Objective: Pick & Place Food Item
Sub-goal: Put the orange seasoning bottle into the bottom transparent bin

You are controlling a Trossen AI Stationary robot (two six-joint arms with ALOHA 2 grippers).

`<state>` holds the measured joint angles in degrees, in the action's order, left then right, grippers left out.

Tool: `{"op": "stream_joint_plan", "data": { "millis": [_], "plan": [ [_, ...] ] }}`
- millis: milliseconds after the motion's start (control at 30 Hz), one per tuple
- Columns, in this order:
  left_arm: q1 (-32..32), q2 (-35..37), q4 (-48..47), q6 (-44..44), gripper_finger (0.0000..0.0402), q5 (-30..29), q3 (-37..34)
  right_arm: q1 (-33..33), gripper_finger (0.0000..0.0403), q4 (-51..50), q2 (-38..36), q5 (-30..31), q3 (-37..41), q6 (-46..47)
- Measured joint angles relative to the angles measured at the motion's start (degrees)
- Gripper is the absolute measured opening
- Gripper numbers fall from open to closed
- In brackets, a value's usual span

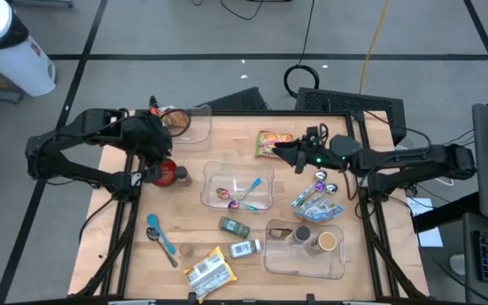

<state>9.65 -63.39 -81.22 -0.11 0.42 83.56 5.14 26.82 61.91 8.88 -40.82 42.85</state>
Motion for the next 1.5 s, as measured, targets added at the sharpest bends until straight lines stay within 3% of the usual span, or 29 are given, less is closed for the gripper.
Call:
{"op": "stream_joint_plan", "data": {
  "millis": [133,367,567,733,800,967,1133,1233,1500],
  "plan": [
    [3.7,0.0,0.8,2.7,0.0089,2.9,-4.2,-1.6,0.0196,4.5,4.0,1.8,0.0,0.0],
    [8.6,0.5,6.7,4.8,0.0089,10.2,-19.0,-1.9,0.0196,7.3,6.2,1.6,0.0,-0.5],
    [10.4,-1.0,8.7,6.3,0.0084,9.8,-26.7,-1.7,0.0196,7.3,5.6,1.6,0.0,-4.7],
    [11.4,-1.1,9.2,4.7,0.0014,6.6,-26.3,0.3,0.0196,7.2,5.6,1.4,0.0,-6.8],
    [12.0,-1.0,9.1,3.1,0.0012,4.2,-26.2,1.4,0.0196,7.2,5.6,1.3,0.0,-7.8],
    [13.9,-0.9,9.2,1.0,0.0053,1.1,-26.1,5.4,0.0196,7.2,5.6,-5.1,0.0,-8.0],
    [15.2,-1.5,9.6,0.9,0.0115,4.8,-26.1,8.6,0.0196,7.2,5.6,-12.0,0.0,-6.0],
    [15.5,-1.5,9.5,1.5,0.0163,7.9,-26.1,9.4,0.0196,7.2,5.6,-13.4,0.0,-5.9],
    [15.2,-1.5,11.2,1.4,0.0275,8.1,-26.1,9.6,0.0196,6.2,5.6,-13.5,0.0,-6.1]
  ]
}}
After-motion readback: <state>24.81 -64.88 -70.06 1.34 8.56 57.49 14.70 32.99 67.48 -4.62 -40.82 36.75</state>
